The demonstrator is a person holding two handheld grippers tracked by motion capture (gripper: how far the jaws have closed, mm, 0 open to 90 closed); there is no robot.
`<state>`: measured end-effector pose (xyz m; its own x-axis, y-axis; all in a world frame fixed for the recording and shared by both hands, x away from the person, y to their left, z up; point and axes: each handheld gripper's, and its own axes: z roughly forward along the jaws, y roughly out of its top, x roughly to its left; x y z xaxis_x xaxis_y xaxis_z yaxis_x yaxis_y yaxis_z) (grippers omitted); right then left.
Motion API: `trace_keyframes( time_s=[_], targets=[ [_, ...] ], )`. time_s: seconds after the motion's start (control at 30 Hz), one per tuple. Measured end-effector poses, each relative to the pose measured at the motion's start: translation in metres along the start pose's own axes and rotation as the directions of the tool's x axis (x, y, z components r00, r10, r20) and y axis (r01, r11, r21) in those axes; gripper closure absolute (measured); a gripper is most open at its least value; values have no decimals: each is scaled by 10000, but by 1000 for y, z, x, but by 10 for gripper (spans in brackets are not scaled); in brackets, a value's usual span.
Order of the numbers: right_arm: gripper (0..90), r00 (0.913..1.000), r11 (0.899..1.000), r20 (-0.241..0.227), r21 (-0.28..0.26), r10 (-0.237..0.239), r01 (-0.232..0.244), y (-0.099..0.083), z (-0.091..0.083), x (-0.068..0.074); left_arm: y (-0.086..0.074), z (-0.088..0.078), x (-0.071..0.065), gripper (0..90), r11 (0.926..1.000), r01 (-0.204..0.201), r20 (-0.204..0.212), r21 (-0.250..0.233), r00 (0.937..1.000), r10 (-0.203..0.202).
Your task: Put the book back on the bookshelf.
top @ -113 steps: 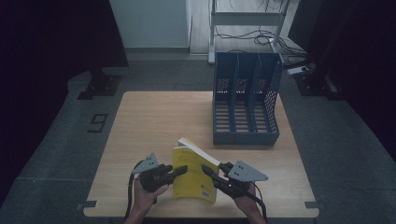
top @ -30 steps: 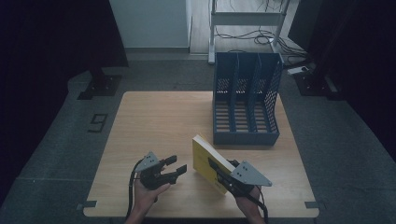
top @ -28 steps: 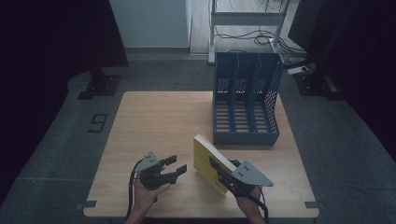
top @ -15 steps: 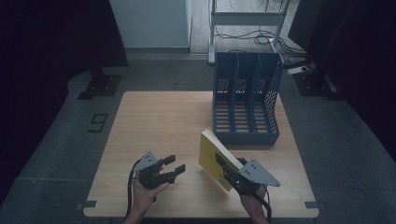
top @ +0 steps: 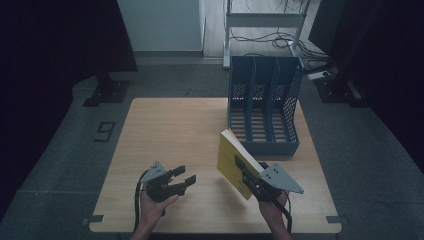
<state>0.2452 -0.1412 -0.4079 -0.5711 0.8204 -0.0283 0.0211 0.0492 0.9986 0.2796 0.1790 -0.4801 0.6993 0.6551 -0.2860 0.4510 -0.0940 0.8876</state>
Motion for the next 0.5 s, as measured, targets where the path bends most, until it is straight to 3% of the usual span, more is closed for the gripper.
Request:
trace_keyframes(
  time_s=[0.5],
  targets=[
    [743, 9990, 9999, 424, -113, 122, -117, 17, 13, -7, 0, -1, 4, 352, 9994, 129, -76, 319, 9999, -126]
  ],
)
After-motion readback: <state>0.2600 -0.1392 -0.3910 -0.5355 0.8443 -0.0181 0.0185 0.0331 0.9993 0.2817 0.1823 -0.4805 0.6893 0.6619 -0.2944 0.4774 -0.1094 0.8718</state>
